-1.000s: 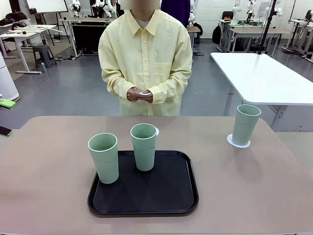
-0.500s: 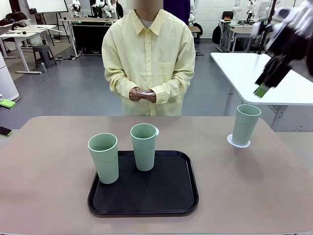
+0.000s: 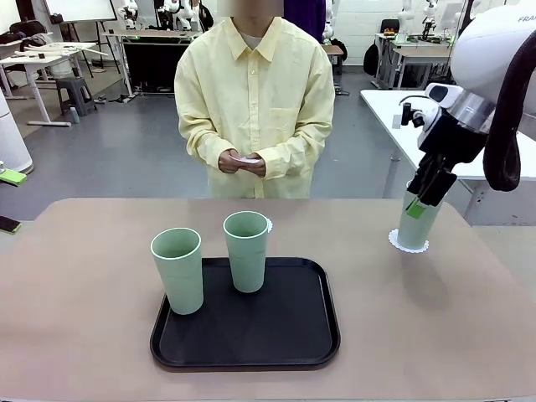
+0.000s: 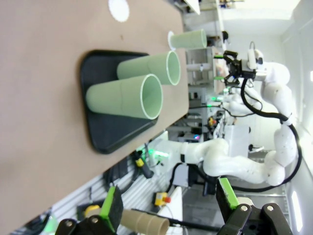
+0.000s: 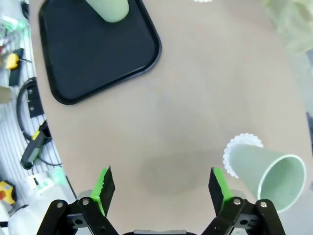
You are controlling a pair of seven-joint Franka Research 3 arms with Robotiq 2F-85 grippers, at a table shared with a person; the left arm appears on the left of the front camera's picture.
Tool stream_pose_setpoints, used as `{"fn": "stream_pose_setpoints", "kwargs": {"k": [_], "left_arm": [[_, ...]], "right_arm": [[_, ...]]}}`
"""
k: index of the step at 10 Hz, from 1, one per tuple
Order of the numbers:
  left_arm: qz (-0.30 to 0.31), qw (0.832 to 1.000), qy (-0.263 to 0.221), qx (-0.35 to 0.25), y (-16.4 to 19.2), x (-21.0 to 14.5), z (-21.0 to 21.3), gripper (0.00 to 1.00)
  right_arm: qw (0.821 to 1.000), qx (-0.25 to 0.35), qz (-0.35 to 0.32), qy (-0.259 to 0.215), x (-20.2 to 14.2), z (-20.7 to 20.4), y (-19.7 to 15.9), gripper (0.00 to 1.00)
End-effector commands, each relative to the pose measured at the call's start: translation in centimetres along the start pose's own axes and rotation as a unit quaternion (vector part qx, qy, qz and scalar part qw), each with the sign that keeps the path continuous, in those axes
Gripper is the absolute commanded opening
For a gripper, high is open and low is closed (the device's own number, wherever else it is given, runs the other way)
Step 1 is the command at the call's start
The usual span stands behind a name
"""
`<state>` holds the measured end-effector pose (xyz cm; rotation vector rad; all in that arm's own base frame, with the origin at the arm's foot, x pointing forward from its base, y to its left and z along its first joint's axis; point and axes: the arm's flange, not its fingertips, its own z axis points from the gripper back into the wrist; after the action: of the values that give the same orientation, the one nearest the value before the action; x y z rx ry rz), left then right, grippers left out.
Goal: Place coasters on the table and set cups on them.
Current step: Take one Reusable plastic cup from the Flat Tray and place it on a coaster set by the human.
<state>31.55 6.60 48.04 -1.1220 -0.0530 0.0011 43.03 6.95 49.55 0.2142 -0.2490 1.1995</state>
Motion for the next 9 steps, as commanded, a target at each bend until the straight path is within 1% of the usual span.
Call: {"fn": "stream_pose_setpoints", "kwargs": {"k": [1,7,8,9], "left_arm": [[-0.009,1.000,-0.003,-0.010,0.0,0.0,0.1,1.00],[-0.009,1.000,-0.003,-0.010,0.0,0.0,0.1,1.00],[-0.009,1.000,-0.003,-0.010,0.0,0.0,0.1,1.00],[-0.009,1.000,-0.003,-0.010,0.0,0.0,0.1,1.00]], "right_arm": [[1.000,-0.008,0.005,0.002,0.4,0.6,0.4,1.00],[1.000,-0.006,0.005,-0.002,0.2,0.6,0.3,1.00],[0.992,0.010,0.102,-0.079,0.7,0.1,-0.5,1.00],[0.978,0.019,0.171,-0.116,2.3,-1.7,-0.8,1.00]]}}
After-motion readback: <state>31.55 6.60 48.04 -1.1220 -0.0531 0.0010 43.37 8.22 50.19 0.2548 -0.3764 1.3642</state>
